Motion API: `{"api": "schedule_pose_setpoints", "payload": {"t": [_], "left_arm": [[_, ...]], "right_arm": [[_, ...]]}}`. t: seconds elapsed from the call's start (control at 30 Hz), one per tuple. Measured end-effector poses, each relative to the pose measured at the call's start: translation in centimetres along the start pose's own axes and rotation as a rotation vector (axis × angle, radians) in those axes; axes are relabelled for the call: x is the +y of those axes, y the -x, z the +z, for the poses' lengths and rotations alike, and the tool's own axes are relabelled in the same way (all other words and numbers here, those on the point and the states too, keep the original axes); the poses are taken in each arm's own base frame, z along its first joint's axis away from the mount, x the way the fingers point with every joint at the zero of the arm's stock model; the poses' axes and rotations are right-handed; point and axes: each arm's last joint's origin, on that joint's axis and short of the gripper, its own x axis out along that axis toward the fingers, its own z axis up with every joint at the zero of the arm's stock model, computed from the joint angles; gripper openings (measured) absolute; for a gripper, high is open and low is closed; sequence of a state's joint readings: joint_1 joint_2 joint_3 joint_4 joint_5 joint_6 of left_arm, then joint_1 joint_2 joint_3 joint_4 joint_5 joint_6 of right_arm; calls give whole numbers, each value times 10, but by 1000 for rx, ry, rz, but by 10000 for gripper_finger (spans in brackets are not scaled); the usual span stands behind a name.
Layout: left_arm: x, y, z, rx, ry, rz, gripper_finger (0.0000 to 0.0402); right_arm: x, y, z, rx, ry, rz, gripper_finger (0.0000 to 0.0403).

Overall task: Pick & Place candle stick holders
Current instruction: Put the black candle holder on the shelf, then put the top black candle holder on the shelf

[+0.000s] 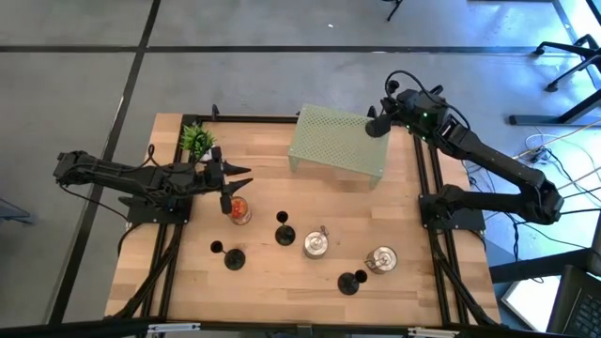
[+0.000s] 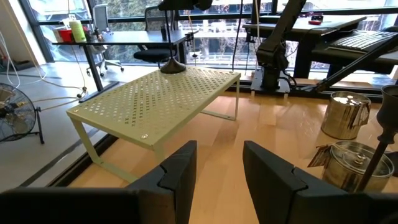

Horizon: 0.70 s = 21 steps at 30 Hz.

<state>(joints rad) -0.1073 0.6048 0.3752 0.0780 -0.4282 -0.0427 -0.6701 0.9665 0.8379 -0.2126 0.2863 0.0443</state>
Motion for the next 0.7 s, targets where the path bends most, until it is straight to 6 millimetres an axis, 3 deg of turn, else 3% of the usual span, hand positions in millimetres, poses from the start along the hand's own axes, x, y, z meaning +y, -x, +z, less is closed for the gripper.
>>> {"api": "schedule_pose_setpoints", "payload": {"t": [0.37, 0.7], "left_arm": [[0, 0, 0, 0, 0, 0, 127], [-1, 0, -1, 9, -4, -46, 127]], "right_arm": [[-1, 5, -3, 28, 17, 4, 131], [2, 41, -14, 129, 18, 73, 178]]}}
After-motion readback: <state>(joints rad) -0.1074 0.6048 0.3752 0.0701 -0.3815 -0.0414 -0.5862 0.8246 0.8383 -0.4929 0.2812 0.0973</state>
